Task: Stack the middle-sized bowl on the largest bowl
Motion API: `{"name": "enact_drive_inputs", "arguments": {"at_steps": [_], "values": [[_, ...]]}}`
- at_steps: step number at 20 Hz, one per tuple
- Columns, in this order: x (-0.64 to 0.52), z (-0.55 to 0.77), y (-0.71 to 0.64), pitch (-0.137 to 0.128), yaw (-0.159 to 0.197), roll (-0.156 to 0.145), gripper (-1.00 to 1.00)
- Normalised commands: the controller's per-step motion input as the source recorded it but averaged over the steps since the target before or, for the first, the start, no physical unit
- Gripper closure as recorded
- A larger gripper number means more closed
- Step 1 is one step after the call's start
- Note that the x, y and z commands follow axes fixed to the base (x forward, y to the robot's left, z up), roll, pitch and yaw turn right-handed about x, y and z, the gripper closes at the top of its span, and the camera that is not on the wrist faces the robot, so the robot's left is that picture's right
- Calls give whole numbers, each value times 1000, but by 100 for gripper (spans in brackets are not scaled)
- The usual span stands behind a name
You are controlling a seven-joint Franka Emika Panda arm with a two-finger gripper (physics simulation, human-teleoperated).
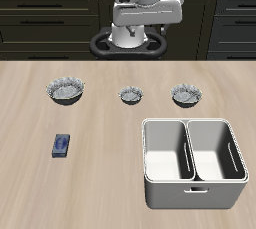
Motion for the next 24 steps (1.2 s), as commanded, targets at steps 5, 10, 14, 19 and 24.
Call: {"name": "enact_drive_inputs", "arguments": {"at_steps": [5, 10, 14, 19, 24], "values": [[20, 6, 286, -8, -14, 37, -100], [81, -6, 284, -2, 4, 24, -100], [-1, -24, 354, -21, 4, 25, -100], [32, -88, 10, -3, 4, -25, -100], [21, -179, -108, -4, -4, -37, -100]]}}
